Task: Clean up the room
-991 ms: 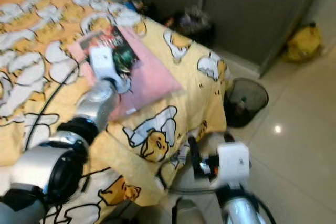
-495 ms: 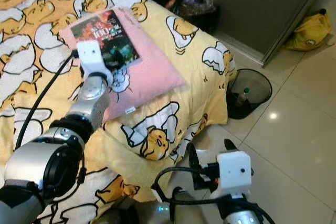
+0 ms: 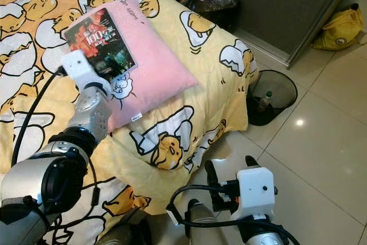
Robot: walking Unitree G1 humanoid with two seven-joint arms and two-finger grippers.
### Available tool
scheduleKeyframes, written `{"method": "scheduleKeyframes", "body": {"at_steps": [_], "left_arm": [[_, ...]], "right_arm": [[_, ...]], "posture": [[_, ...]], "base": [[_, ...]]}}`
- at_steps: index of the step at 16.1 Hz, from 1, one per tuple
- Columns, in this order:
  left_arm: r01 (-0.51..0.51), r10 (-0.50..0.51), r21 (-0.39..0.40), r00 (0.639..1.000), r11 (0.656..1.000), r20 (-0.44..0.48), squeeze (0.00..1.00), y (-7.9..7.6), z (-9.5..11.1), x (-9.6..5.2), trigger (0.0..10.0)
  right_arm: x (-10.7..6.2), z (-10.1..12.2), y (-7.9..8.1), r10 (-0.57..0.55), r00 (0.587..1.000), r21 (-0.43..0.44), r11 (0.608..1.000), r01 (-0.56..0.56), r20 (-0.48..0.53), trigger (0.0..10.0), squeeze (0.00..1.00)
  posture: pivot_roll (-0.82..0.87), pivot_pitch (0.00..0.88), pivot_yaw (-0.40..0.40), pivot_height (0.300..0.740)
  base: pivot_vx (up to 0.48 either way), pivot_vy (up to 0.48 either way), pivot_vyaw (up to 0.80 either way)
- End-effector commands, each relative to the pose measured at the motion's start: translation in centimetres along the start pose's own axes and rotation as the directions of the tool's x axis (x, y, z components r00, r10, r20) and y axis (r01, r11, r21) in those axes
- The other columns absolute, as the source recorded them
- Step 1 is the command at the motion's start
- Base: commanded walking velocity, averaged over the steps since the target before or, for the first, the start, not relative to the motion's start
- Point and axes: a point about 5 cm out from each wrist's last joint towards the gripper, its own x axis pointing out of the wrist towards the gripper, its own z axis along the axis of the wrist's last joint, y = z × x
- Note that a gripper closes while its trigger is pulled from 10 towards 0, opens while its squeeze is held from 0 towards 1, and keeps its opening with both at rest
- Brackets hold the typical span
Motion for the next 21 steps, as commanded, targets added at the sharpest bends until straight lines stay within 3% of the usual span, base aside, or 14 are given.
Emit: {"method": "scheduleKeyframes", "body": {"at_steps": [1,2,3,5,7,10,12,14,16,17,18,21], "left_arm": [[0.068,-0.064,0.051,0.995,0.996,-0.075,0.0,-0.3,-1.8,-0.5,10.0],[0.15,-0.144,0.074,0.986,0.986,-0.079,0.0,-1.7,-2.0,-0.8,10.0],[0.165,-0.16,0.074,0.985,0.983,-0.071,0.0,-2.0,-1.9,-0.8,10.0],[0.26,-0.26,0.023,0.965,0.965,-0.021,0.0,-3.7,-1.0,-0.9,10.0],[0.306,-0.309,0.075,0.95,0.949,0.04,0.0,-4.4,0.3,-0.8,10.0],[0.274,-0.302,0.176,0.94,0.945,0.161,0.0,-3.5,2.5,-0.4,10.0],[0.257,-0.297,0.194,0.929,0.947,0.221,0.0,-3.0,3.6,-0.2,10.0],[0.19,-0.248,0.224,0.932,0.956,0.266,0.0,-1.5,4.6,0.1,10.0],[0.137,-0.209,0.264,0.94,0.955,0.269,0.0,-0.3,4.7,0.4,10.0],[0.091,-0.159,0.271,0.957,0.958,0.241,0.0,1.1,4.3,0.6,10.0],[0.067,-0.113,0.229,0.975,0.971,0.192,0.0,2.2,3.6,0.7,10.0],[0.066,-0.078,0.125,0.992,0.99,0.098,0.0,2.9,1.8,0.5,10.0]], "right_arm": [[-0.2,-0.1,0.0,0.01,1.0,0.005,1.0,-0.01,-0.019,10.0,0.0],[-0.1,-0.1,0.0,0.012,1.0,0.003,1.0,-0.012,-0.021,10.0,0.0],[-0.1,-0.1,0.0,0.014,1.0,0.003,1.0,-0.013,-0.022,10.0,0.0],[0.1,-0.1,0.0,0.018,1.0,0.001,1.0,-0.018,-0.02,10.0,0.0],[0.1,-0.1,0.0,0.022,1.0,-0.002,1.0,-0.022,-0.019,10.0,0.0],[0.3,0.0,-0.1,0.027,0.999,-0.005,1.0,-0.027,-0.016,10.0,0.0],[0.5,0.0,-0.1,0.033,0.999,-0.007,0.999,-0.033,-0.011,10.0,0.0],[0.6,-0.1,-0.2,0.038,0.999,-0.011,0.999,-0.038,-0.012,10.0,0.0],[0.6,-0.1,-0.3,0.04,0.999,-0.014,0.999,-0.041,-0.012,10.0,0.0],[0.6,-0.1,-0.3,0.042,0.999,-0.016,0.999,-0.043,-0.013,10.0,0.0],[0.6,-0.2,-0.3,0.044,0.999,-0.017,0.999,-0.044,-0.014,10.0,0.0],[0.7,-0.3,-0.4,0.046,0.999,-0.019,0.999,-0.046,-0.017,10.0,0.0]], "posture": [[-0.42,0.246,0.048,0.74],[-0.41,0.245,0.046,0.74],[-0.41,0.245,0.046,0.74],[-0.41,0.243,0.047,0.74],[-0.41,0.241,0.045,0.74],[-0.4,0.228,0.044,0.74],[-0.39,0.221,0.042,0.74],[-0.39,0.215,0.038,0.74],[-0.39,0.213,0.035,0.74],[-0.39,0.209,0.033,0.74],[-0.39,0.208,0.031,0.74],[-0.39,0.212,0.028,0.74]], "base": [[0.0,0.0,0.0],[0.0,0.0,0.0],[0.0,0.0,0.0],[0.0,0.0,0.0],[0.0,0.0,0.0],[0.0,0.0,0.0],[0.0,0.0,0.0],[0.0,0.0,0.0],[0.0,0.0,0.0],[0.0,0.0,0.0],[0.0,0.0,0.0],[0.0,0.0,0.0]]}}
